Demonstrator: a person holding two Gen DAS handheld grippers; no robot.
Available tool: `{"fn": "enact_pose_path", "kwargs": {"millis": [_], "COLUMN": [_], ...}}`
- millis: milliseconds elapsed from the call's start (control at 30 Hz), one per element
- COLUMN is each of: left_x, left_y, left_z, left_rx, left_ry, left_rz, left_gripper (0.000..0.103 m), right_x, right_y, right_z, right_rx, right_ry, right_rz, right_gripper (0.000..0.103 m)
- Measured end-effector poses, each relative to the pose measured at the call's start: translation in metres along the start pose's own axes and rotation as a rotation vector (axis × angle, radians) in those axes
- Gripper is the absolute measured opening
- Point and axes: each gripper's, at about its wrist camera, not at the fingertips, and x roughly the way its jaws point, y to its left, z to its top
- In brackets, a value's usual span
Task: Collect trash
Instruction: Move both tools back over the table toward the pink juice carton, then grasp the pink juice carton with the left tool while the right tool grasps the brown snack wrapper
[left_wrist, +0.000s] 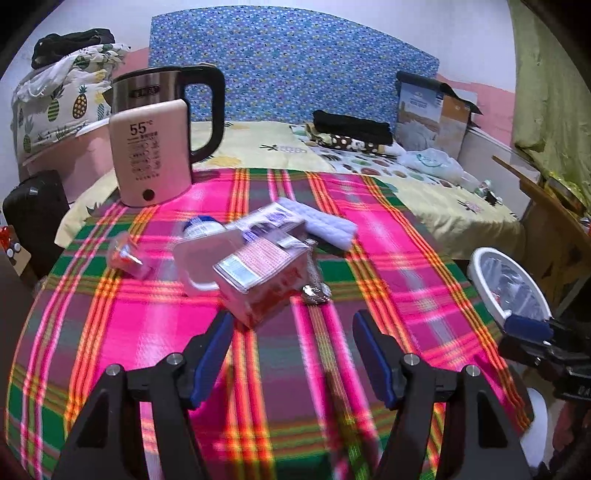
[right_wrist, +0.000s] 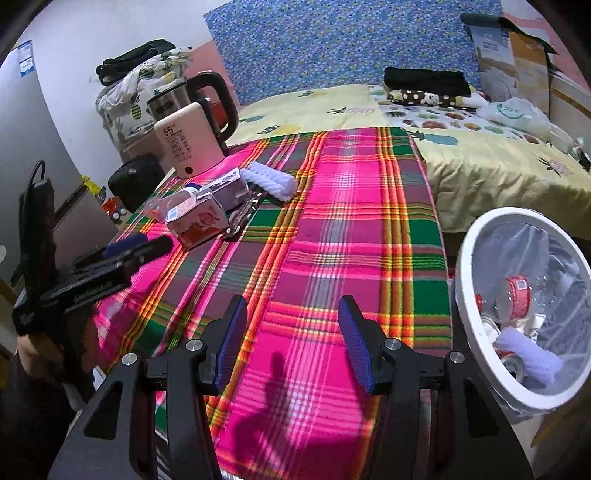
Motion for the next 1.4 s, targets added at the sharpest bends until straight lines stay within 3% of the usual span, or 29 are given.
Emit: {"fn": "enact_pose_path", "kwargs": {"millis": [300,600,667,733,1133,1400], "left_x": [0.036,0.057,0.052,0.052,0.017,-0.001], "left_y": [0.023,0.019,0.015,0.012,0.013,0.031], "left_z": [0.021,0.021,0.019,0.016,-0.006,-0.018], "left_rx": [0.045,0.092,0.094,0.088,-0.015,-0.091], "left_ry": [0.018,0.073,0.065,0.082,0.058,0.04], "left_rz": [0.032,-0.021,-0.03,-0.029,0.032,0.126], "left_gripper": [0.07,0.071,0.064,0.039,0.035,0.036], "right_x": [0.015,0.024,0.023,0.023,0.016,0.028], "right_y": [-0.002,-0.007,-0.008,-0.007,-0.003,0.011], "right_z": [0.008,0.01,0.01,0.01,0.014,0.021], "right_rx": [0.003,0.02,0.02,0.019,0.01,-0.031], "right_ry": [0.016,0.034,0.034,0.033,0.014,0.024], "right_rz": [0.018,0.022,0.022,0.023,0.024,0.033], "right_gripper": [0.053,0.053,0.053,0.053,0.053,0.053]}}
